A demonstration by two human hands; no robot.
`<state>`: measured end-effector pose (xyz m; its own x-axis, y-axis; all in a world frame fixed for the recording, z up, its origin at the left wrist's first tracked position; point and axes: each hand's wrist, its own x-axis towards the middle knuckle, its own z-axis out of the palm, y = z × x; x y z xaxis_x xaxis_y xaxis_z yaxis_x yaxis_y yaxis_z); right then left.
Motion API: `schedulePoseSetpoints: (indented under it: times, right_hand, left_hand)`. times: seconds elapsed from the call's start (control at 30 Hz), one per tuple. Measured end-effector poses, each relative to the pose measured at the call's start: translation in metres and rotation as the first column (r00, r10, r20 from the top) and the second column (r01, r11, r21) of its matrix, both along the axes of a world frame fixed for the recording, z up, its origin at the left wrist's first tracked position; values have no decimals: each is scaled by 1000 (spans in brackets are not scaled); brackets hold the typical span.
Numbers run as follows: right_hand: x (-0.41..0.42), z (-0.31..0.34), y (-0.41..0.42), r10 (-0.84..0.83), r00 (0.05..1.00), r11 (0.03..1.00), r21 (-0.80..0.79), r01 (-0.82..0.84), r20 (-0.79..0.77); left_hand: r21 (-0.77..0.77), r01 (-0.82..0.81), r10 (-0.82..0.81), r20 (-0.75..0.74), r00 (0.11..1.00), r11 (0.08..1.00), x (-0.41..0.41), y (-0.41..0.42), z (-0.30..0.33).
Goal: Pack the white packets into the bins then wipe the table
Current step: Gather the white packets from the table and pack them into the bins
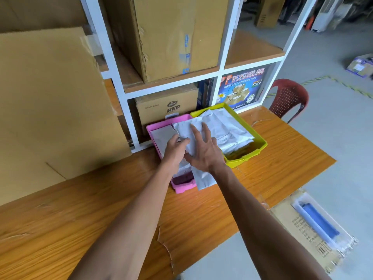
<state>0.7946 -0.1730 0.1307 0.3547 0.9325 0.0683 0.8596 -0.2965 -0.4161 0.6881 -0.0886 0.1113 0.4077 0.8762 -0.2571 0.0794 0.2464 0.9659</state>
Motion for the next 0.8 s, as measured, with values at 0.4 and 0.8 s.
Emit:
schedulePoseSetpoints:
  times: [0.4,0.8]
  right_hand:
    - [32,-22,46,-43,999,998,-41,42,-22]
    - [51,-53,118,170,981,979,-131,-157,90]
  left_hand:
    - [375,-18,126,-266,956,927,16,38,-14]
    - [584,59,357,-569,741,809,13,55,-38]
